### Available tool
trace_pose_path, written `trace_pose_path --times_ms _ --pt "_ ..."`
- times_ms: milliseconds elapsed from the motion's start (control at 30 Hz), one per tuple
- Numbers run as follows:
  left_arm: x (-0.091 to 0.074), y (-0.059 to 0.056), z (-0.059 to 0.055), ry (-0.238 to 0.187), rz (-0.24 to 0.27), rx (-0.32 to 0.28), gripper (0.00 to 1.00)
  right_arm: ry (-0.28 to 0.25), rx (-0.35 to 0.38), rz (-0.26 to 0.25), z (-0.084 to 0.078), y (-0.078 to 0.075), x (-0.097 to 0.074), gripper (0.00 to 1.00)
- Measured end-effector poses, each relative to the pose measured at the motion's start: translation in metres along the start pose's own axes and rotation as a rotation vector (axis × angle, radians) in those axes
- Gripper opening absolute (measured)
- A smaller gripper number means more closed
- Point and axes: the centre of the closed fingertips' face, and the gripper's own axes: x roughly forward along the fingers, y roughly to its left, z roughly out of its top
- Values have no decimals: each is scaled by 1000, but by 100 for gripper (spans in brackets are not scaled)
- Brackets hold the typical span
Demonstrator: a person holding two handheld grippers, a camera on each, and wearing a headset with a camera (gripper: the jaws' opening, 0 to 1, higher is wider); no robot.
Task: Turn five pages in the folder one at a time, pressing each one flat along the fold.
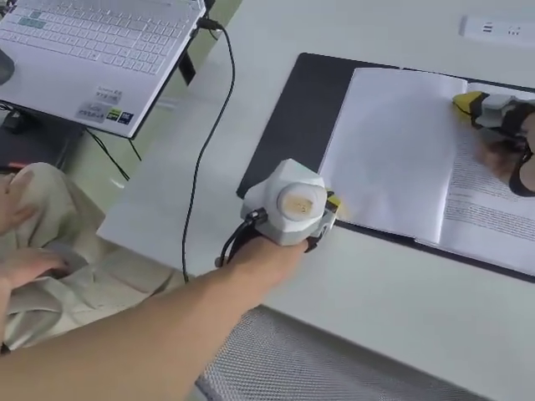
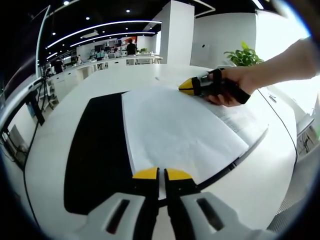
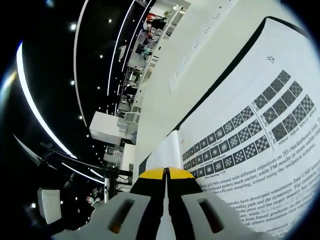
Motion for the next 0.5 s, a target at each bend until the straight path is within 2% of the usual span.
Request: trace_pose_path --times_ms 500 --pt "0 0 0 16 6 32 1 37 47 45 -43 -3 -38 0"
